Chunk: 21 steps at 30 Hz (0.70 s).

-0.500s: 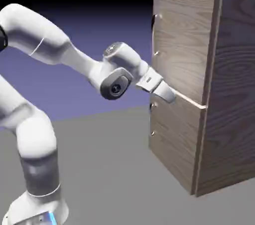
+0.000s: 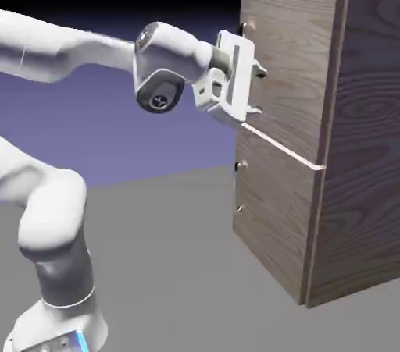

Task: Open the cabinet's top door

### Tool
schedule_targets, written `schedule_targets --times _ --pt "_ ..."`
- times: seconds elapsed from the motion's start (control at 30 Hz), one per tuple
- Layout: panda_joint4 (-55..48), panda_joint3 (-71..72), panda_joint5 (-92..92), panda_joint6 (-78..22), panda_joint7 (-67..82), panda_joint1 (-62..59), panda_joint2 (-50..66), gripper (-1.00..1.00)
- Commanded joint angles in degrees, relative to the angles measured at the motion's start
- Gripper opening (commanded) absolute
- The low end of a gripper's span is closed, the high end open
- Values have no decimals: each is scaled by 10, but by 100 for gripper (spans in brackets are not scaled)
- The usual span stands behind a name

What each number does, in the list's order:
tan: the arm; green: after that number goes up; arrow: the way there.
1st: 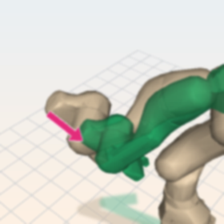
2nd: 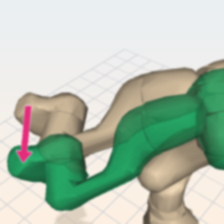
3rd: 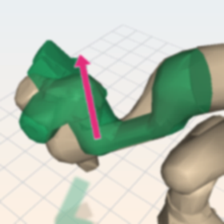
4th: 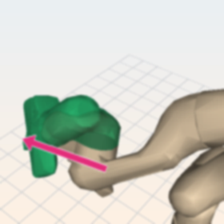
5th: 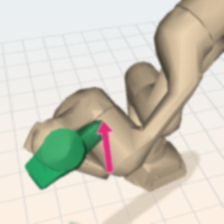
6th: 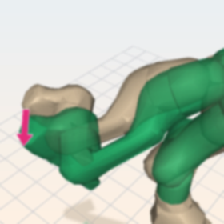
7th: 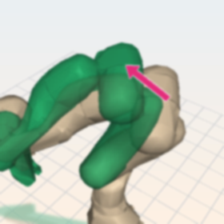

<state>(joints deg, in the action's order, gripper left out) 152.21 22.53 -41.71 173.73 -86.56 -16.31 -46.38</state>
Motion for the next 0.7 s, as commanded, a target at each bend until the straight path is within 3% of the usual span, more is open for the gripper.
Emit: schedule_targets --times 0.0,0.67 --pt "-5 13 -24 0 -25 -10 -8 0" --pt "-104 267 -495 -3 -523 -202 -163 0"
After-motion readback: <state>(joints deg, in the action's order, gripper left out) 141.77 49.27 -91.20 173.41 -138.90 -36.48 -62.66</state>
